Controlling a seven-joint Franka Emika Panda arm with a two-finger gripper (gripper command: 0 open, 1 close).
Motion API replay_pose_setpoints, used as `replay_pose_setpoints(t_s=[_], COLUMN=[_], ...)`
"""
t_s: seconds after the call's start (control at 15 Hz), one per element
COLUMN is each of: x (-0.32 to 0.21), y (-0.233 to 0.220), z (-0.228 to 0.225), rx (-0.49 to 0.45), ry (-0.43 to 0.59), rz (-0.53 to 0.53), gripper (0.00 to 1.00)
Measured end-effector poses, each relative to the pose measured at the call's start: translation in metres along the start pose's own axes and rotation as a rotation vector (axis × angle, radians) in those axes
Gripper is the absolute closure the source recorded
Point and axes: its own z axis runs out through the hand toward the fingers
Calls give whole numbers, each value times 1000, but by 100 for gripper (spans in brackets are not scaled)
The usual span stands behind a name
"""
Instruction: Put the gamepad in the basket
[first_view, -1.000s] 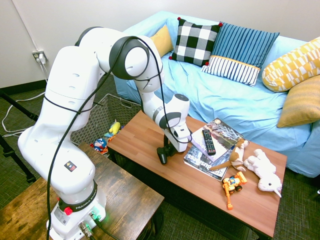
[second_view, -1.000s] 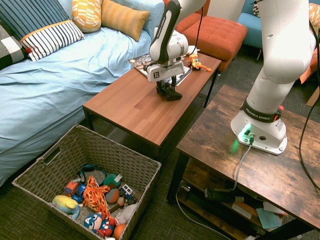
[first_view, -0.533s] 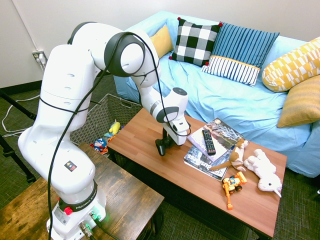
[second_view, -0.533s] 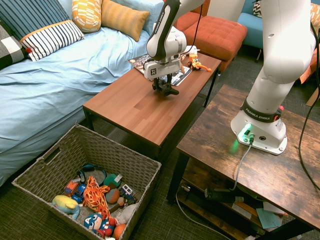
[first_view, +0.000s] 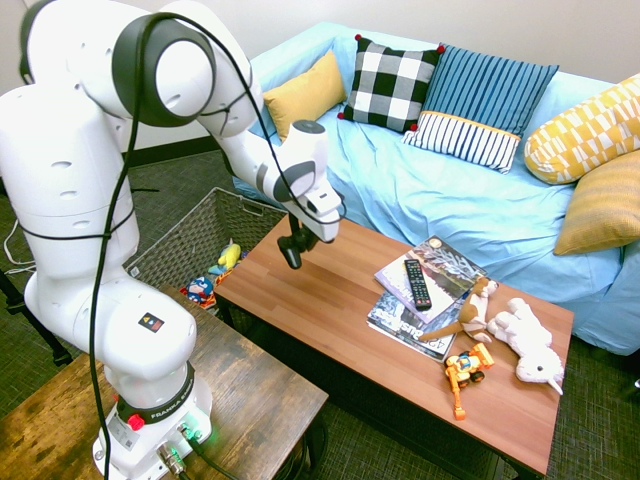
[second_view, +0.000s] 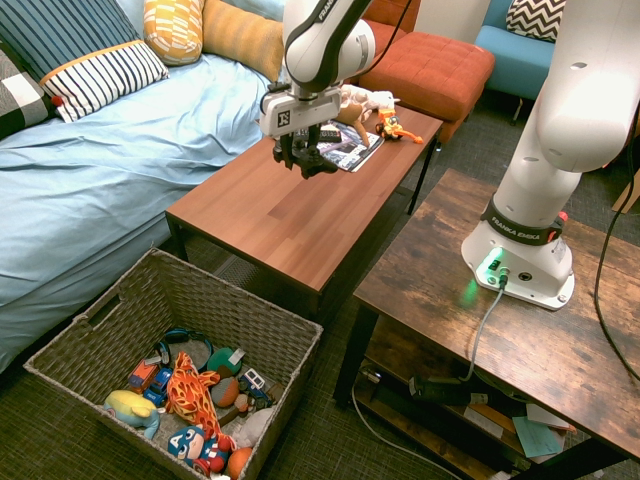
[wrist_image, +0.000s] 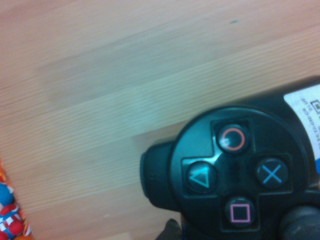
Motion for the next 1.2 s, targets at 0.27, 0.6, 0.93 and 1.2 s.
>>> replay_pose_setpoints(t_s=[0.27, 0.6, 0.93, 1.2], x=[-113, -209, -284, -305], y=[-54, -126, -169, -176], z=[-43, -51, 24, 48], rx=[5, 15, -5, -13], ry=[28, 78, 29, 45], rz=[-82, -185, -288, -293], gripper=[100, 100, 100, 100])
